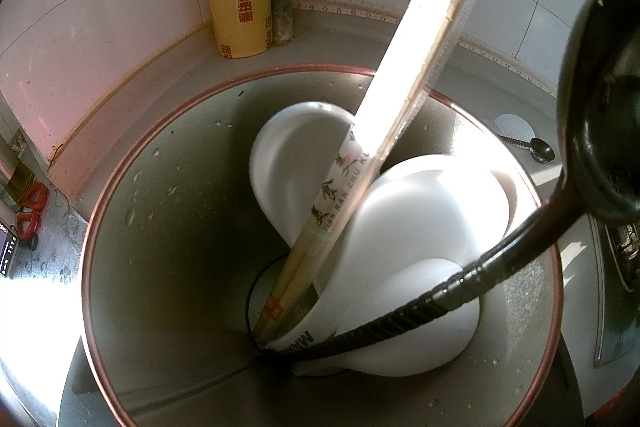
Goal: Organize utensils
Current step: 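Lift the serrated tool and carry it over the holder with the right gripper, then lower the serrated tool handle-first into the holder and open the right gripper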
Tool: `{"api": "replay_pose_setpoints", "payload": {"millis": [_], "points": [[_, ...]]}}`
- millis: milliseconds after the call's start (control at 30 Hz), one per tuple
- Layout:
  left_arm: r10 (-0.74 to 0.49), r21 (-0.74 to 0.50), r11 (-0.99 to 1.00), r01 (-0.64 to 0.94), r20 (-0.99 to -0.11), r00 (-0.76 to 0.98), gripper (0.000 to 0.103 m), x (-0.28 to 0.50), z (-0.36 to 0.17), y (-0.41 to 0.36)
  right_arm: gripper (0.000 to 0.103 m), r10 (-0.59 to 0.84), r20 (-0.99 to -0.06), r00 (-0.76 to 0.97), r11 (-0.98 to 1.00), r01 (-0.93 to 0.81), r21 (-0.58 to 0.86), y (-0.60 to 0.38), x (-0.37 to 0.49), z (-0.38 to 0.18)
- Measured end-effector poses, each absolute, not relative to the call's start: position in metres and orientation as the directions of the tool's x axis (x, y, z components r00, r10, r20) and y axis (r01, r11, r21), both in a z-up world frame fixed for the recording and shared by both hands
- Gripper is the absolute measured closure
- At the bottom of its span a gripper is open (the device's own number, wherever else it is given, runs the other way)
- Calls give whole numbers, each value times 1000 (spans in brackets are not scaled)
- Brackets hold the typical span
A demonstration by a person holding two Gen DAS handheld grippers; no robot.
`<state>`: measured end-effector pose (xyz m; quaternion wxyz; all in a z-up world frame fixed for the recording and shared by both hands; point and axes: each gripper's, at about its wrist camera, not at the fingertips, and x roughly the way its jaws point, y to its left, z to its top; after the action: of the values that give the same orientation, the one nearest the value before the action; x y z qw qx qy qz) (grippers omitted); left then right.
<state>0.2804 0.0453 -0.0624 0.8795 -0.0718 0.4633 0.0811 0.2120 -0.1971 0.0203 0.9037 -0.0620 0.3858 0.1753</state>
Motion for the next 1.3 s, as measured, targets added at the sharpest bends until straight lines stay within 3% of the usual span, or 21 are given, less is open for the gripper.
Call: {"api": "replay_pose_setpoints", "payload": {"millis": [333,567,1300], "points": [[74,-51,977,-205,-824,561,13,282,-63,44,78,458,-590,665,811,-584,-29,-131,194,92],[73,-53,978,-202,-823,564,13,279,-65,46,78,548,-550,631,734,-677,-45,-93,189,110],[72,-52,978,-200,-821,566,13,280,-64,45,79,559,-666,494,660,-751,-3,-33,210,57]]}}
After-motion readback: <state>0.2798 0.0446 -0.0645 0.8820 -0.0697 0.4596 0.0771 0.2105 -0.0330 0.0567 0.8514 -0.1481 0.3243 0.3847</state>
